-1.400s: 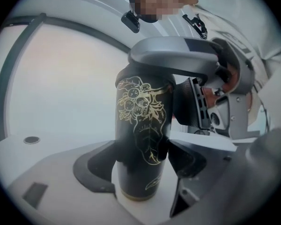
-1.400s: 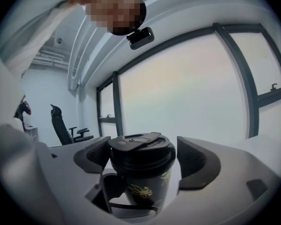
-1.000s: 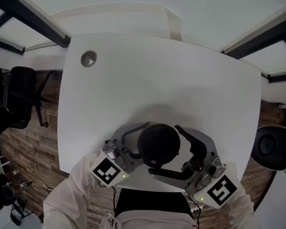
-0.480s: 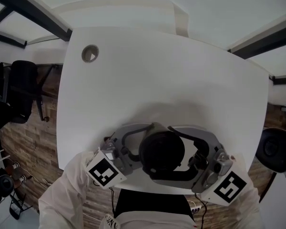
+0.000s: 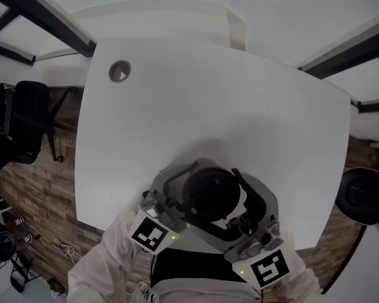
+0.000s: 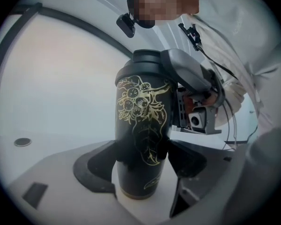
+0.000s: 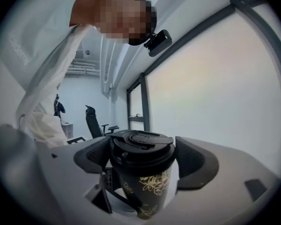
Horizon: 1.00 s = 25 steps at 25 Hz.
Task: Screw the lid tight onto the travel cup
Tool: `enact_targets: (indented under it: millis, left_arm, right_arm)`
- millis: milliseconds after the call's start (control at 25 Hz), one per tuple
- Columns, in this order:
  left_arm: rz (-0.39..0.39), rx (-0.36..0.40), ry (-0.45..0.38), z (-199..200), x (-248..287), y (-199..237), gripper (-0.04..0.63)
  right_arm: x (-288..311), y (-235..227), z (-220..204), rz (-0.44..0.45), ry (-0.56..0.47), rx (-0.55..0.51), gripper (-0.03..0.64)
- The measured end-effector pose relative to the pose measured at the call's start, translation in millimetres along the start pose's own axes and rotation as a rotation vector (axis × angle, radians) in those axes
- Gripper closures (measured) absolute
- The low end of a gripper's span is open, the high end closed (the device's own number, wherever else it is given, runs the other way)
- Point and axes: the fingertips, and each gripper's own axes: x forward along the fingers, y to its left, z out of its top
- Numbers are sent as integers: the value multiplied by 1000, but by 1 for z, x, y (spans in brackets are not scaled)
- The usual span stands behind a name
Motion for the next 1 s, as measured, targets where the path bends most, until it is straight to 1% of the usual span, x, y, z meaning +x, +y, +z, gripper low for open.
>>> enact_targets:
  millis: [160,280,360,440,480,560,640,720,760,840,1000]
  left_arm:
    - [97,-15,-1,-1,2,-1,247]
    - [182,-31,0,-1,2,1,247]
    - [229,-43,-3,0,2,4,247]
    - [245,-45,-10,0,3,3,247]
    - [239,-43,-14,0,4,2,247]
    - [202,-24,-18,1,7,1,246]
    - [143,-7,-17,1,7,2,245]
    - [76,-3,-12,2,5,2,245]
    - [42,3,-10,2,4,2,245]
    - [-20,21,-4,1,2,2,246]
    - [-134,34,7,1,1,2,245]
  right_arm:
    - [-4,-5,0,-193,-11,38,198]
    - [-6,-7,-3,-329,-13,96,198]
    - [-7,-7,-5,-389,-10,138,199]
    - [-9,-6,-8,-400,-5,157,204]
    - [-11,-7,-9,-388,-3,159,204]
    - [-14,-8,-11,-332,-5,151,202]
    - [-16,-7,-7,-245,-9,110,202]
    - [-18,-6,-3,-148,1,46,202]
    - [-18,-6,-2,-94,9,25,201]
    - [-16,-5,-4,34,24,15,201]
    - [-11,-2,3,300,31,47,201]
